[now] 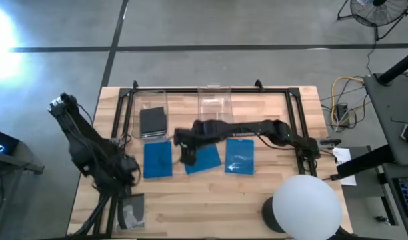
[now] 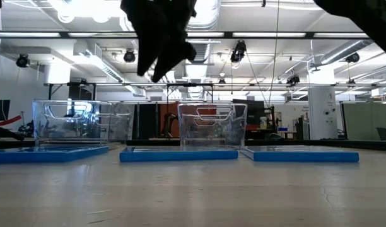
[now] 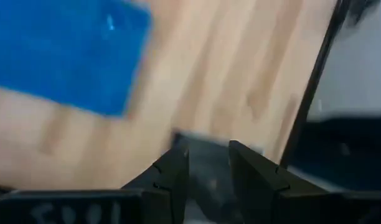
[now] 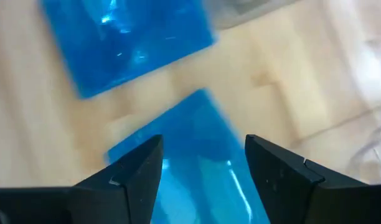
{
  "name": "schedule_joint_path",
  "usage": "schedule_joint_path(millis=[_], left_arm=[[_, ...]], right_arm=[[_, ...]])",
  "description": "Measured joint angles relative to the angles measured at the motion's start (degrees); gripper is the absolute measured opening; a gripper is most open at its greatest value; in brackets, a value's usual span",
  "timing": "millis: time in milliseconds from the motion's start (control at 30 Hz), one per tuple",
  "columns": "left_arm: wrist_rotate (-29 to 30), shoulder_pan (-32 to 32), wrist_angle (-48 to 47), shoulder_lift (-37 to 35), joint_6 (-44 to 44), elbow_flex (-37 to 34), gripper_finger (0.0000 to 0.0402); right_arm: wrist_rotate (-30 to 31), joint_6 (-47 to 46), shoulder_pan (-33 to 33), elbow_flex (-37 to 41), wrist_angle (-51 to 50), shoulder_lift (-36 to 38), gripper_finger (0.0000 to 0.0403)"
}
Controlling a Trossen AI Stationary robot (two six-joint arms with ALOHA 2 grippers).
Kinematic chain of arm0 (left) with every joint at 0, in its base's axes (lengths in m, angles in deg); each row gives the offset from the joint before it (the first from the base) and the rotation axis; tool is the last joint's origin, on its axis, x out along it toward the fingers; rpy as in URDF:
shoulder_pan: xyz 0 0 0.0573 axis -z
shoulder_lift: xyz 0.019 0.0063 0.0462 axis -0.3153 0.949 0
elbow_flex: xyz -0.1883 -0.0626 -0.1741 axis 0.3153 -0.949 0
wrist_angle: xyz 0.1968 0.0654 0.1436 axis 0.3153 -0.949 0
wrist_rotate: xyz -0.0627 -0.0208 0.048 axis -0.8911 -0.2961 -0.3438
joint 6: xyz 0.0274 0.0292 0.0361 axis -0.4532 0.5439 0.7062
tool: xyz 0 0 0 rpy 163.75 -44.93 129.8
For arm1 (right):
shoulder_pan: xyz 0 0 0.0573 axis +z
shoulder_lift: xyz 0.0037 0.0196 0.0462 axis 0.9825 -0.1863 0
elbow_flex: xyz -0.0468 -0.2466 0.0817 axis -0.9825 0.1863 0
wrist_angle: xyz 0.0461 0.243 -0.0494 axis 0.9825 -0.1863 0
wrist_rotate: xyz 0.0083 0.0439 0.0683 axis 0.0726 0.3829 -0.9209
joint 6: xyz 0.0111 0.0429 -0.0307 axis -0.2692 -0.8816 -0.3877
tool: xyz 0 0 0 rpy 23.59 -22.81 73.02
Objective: Pick & place jewel cases by type
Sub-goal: Put the black CD case into the left transparent bin
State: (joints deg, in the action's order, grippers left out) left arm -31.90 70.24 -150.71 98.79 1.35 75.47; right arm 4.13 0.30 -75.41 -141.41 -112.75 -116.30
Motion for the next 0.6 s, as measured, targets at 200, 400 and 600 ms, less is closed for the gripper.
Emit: schedule_joint_path(millis=[200,400,600], left_arm=[[-17.24,0.35,25.18,4.45,0.34,-15.42,0.0094],[-16.74,1.88,42.98,9.94,7.80,-20.49,0.0094],[-13.38,2.20,38.55,13.15,17.09,-20.27,0.0094]], right_arm=[[-2.42,-0.48,4.20,0.22,-0.39,0.10,0.0221],[-2.85,-0.63,6.70,0.39,-4.59,0.10,0.0221],[-4.18,2.92,10.30,1.29,-6.71,0.10,0.0221]])
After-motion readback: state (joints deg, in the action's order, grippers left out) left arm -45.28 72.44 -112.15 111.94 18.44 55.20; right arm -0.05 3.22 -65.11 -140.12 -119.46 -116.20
